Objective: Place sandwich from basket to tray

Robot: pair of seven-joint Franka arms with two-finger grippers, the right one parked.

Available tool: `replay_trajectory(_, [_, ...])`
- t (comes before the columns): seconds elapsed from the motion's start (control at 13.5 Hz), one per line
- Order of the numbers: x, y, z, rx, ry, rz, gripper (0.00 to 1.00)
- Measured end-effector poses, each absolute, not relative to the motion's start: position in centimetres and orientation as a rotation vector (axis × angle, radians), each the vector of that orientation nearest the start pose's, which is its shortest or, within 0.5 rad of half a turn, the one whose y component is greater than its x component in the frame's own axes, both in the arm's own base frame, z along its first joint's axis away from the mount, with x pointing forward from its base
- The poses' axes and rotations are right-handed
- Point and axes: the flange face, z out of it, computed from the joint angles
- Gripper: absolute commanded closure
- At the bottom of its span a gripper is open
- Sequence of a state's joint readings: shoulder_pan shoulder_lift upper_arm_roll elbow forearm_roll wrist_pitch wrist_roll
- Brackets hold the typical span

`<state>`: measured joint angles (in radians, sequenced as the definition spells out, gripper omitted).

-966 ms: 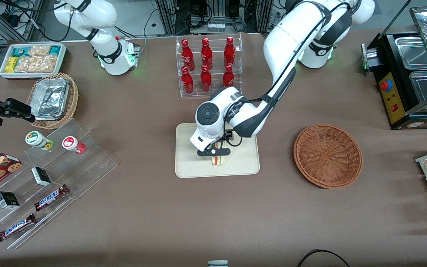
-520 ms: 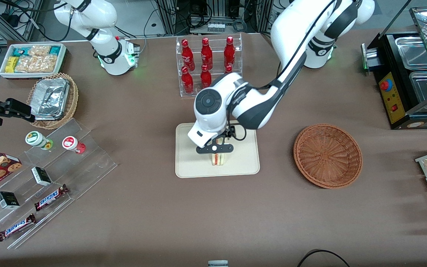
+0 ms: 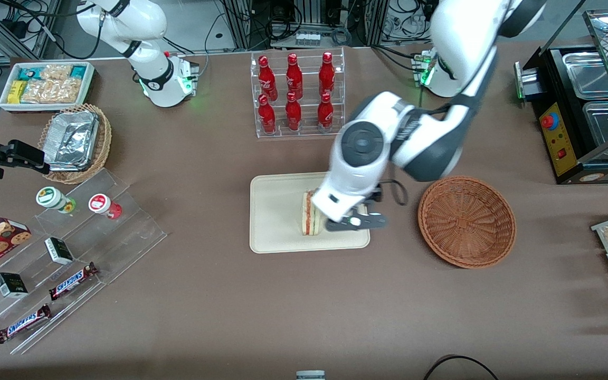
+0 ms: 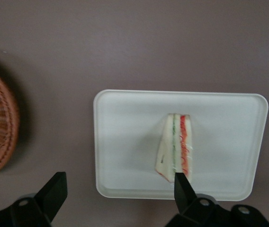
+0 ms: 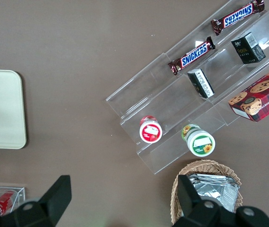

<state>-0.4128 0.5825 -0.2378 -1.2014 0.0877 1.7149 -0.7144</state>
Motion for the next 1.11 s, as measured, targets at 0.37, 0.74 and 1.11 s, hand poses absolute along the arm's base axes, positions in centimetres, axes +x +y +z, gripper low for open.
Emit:
replay_trajectory(0.37, [62.3,-29.2,47.3,-3.163,-0.070,0.134,0.00])
replay_trajectory(0.74, [62.7,-19.0,49.8,-3.156,-0.009,0.268,0.00])
replay_trajectory(1.11, [60.7,-11.7,52.1,-3.137,-0.026,0.311,0.00])
